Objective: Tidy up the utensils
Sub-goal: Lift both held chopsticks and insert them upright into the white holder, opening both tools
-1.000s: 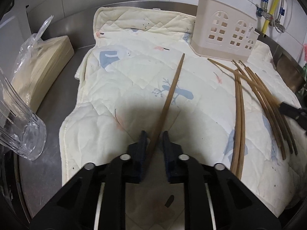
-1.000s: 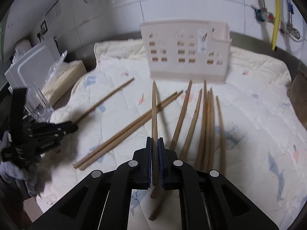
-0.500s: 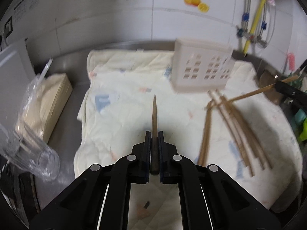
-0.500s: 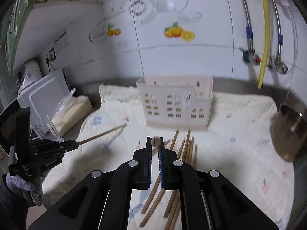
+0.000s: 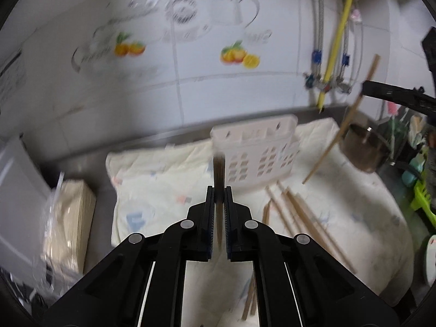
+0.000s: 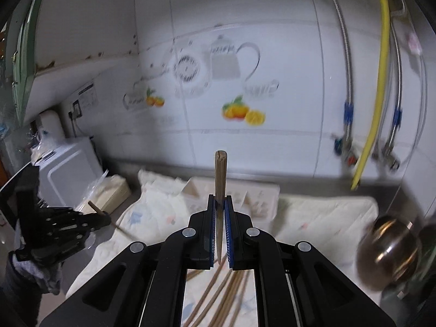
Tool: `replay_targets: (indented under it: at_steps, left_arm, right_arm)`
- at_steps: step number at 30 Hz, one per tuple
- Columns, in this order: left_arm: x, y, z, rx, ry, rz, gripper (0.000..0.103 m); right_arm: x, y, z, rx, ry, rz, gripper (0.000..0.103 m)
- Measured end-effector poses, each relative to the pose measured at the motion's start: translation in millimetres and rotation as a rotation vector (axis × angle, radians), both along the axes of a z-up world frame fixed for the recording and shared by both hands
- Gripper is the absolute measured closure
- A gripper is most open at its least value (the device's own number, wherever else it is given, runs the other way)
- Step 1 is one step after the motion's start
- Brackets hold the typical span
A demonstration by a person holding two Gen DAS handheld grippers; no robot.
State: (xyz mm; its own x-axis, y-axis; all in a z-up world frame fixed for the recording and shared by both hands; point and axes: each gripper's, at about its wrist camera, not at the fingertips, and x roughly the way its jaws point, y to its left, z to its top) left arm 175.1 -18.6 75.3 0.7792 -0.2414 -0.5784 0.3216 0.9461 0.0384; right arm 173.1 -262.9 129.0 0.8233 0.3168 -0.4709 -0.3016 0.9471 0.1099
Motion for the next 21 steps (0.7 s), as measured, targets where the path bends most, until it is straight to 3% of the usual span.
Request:
replay_targets:
  at_steps: [5,14,18,21]
  left_arm:
    - [15,-23,49,0.002,-0.081,-0.046,0.098]
    - [62,-54,117,-0.067,-0.205,-0.051,0.098]
    - [85,-60,126,-0.116,-0.251,-0.019,0.098]
    - [99,-65,116,-0.115,-0.280,0.006,0.098]
  right_arm:
    - [23,-10,28,-0.023,-0.035,-0.031,0.097]
    - [68,-22,32,-0.047,-0.052,-0.111,0.097]
    - [84,-24,23,-0.043,-0.042,-0.127,0.097]
    - [92,-22,14,-0.054,-0.037,-0.135,0.097]
